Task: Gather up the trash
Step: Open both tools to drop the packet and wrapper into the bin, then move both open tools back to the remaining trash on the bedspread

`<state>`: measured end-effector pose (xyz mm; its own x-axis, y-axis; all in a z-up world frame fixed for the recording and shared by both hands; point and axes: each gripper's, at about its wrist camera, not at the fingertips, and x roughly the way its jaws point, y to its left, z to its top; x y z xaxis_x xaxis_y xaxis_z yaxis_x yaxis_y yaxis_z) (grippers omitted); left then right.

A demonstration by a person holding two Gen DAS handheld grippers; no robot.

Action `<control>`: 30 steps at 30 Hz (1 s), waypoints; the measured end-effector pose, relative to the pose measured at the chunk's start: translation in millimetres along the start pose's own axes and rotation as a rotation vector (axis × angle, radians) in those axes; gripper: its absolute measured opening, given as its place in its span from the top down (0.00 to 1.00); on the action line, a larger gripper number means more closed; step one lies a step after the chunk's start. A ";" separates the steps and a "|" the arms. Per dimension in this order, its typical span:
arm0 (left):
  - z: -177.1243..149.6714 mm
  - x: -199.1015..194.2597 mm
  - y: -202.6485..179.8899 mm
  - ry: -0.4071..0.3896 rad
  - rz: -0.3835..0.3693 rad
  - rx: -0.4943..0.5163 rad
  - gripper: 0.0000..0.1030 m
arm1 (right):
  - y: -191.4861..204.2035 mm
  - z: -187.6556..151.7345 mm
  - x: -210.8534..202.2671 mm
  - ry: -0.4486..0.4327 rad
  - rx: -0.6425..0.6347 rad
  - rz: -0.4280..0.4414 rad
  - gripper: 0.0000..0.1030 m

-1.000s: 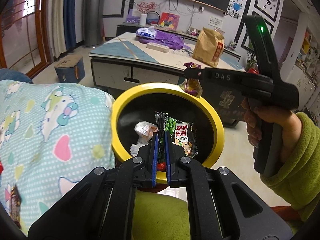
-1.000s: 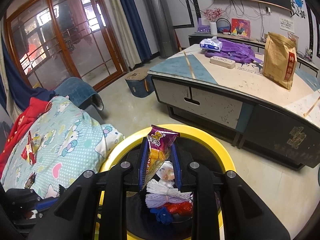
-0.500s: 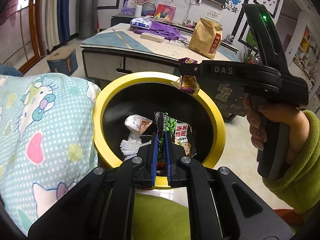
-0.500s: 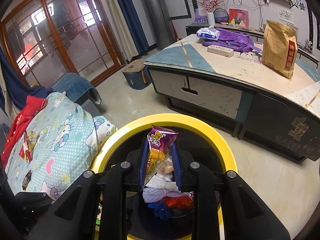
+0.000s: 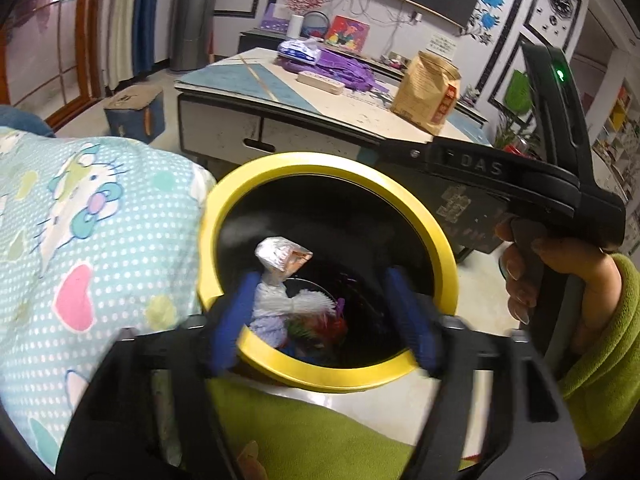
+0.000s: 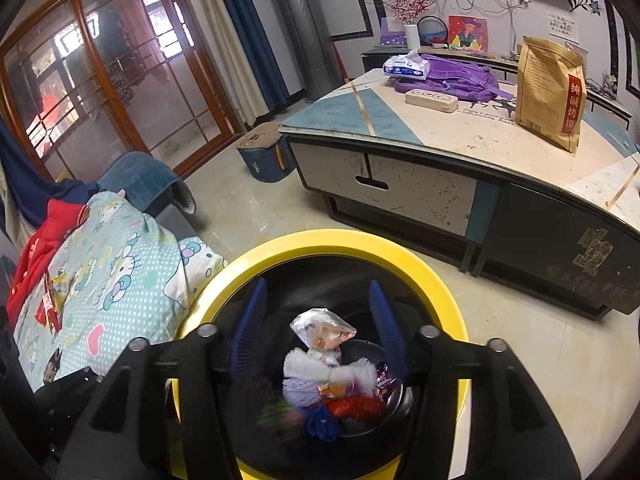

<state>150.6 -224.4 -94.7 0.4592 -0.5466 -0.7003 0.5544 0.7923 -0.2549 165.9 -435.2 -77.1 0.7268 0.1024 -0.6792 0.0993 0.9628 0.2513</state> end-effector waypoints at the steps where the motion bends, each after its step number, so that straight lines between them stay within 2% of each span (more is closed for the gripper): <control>1: 0.4 -2.1 0.7 -0.006 -0.001 -0.006 0.25 | 0.1 0.3 -0.8 -0.003 -0.002 -0.003 0.44; 4: 2.2 -12.0 2.0 -0.027 0.033 -0.010 0.10 | 2.8 0.9 -6.0 -0.031 -0.006 -0.017 0.31; 10: 4.7 -31.6 10.9 -0.066 0.095 -0.021 0.10 | 14.7 2.5 -16.3 -0.070 -0.036 -0.016 0.26; 15: 4.4 -48.4 18.7 -0.098 0.147 -0.033 0.10 | 27.6 4.5 -24.3 -0.095 -0.068 -0.001 0.26; 30: -0.7 -96.4 41.7 -0.194 0.271 -0.069 0.10 | 85.1 -0.5 -52.1 -0.164 -0.186 0.094 0.24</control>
<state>129.0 -138.5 -38.3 0.7107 -0.3495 -0.6105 0.3488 0.9287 -0.1256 136.1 -358.4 -20.6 0.8291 0.1662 -0.5338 -0.0898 0.9820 0.1664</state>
